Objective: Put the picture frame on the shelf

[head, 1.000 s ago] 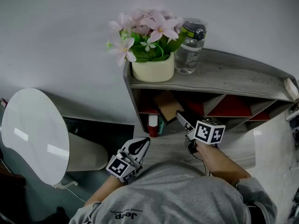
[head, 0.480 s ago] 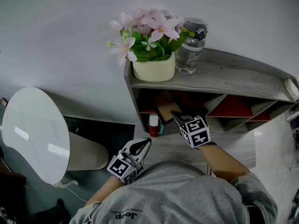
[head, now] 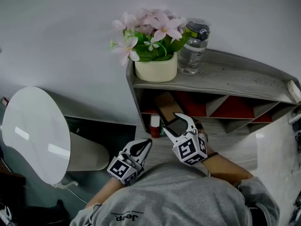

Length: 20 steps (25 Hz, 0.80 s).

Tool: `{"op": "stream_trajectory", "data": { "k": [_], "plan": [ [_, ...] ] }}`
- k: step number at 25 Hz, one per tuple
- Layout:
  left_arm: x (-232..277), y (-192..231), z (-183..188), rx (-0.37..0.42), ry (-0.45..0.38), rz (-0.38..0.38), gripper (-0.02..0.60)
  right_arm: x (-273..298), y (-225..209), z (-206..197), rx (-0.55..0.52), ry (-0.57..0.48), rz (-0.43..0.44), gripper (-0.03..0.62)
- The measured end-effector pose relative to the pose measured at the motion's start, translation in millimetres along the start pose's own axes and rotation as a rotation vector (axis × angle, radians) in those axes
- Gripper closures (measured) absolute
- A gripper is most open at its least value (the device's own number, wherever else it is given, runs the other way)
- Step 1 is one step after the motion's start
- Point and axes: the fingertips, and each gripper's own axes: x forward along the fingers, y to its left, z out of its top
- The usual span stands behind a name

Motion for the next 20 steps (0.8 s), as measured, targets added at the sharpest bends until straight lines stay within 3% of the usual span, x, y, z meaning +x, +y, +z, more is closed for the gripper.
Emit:
{"op": "stream_trajectory", "data": {
  "k": [6, 20],
  "plan": [
    [0.6, -5.3, 1.2, 0.007, 0.002, -0.006, 0.574, 2.4, -4.1, -13.5, -0.006, 0.046, -0.008, 0.310],
    [-1.2, -12.9, -8.9, -0.014, 0.015, -0.020, 0.574, -34.5, -49.2, -52.0, -0.056, 0.132, -0.200, 0.315]
  ]
}}
